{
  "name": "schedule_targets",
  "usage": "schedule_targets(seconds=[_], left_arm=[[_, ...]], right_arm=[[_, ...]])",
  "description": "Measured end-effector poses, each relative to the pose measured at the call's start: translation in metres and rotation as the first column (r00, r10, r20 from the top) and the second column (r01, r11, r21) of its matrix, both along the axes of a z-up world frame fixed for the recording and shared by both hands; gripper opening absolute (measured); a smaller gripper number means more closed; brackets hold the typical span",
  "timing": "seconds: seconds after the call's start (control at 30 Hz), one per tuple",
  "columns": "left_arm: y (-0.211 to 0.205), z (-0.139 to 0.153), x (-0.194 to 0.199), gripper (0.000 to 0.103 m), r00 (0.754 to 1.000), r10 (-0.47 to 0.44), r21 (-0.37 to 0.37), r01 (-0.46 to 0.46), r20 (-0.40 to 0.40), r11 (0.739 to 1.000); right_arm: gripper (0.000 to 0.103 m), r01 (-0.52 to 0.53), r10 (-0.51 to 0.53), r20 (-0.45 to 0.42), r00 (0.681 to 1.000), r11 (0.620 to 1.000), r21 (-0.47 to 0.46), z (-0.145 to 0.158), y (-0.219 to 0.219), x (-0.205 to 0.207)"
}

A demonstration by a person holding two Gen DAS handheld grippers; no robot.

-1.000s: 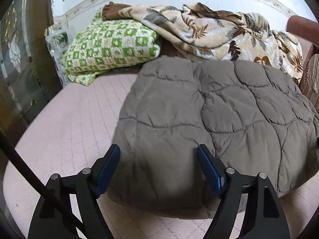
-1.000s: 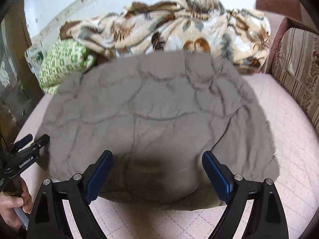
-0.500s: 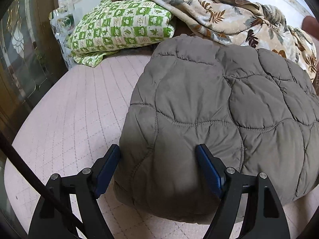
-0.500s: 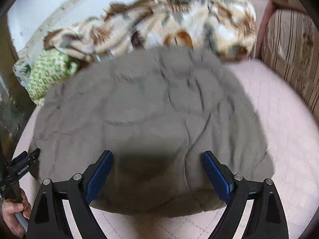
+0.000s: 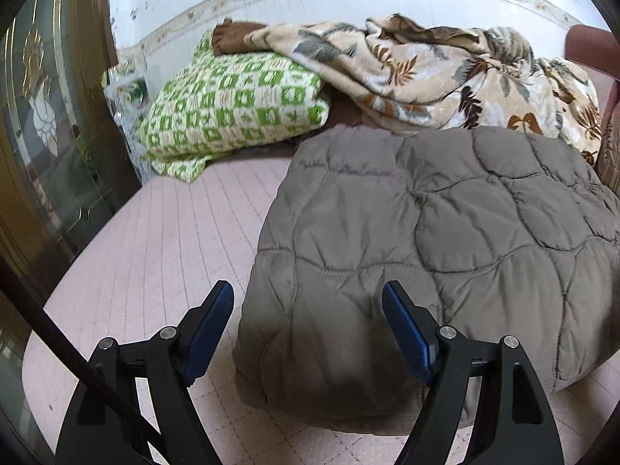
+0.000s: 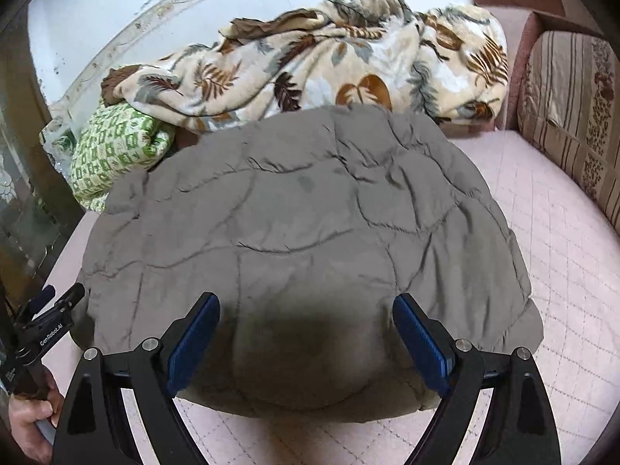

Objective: Fold large clothes

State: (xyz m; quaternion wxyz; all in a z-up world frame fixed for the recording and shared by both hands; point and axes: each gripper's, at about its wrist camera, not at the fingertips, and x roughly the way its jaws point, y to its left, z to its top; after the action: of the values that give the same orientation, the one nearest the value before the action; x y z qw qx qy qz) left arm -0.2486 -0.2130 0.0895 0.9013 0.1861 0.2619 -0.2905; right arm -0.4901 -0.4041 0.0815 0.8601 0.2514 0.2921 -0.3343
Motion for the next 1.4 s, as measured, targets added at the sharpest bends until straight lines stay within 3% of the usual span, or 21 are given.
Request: schedule_targets(seconds=[0.63,1.4], left_arm=[[-0.017,-0.009,-0.009,0.078,0.999,-0.044,0.049,0.042,0.03,0.998],[-0.026,-0.025,-0.007,0.078,0.998,-0.056,0.11,0.053,0.023,0.993]], right_arm=[[0.093,-0.055,0.054,-0.01,0.998,0.997,-0.059,-0.006,0.006,0.032],[0.098,-0.095,0.091,-0.092,0.992,0.995,-0.03,-0.034,-0.001,0.048]])
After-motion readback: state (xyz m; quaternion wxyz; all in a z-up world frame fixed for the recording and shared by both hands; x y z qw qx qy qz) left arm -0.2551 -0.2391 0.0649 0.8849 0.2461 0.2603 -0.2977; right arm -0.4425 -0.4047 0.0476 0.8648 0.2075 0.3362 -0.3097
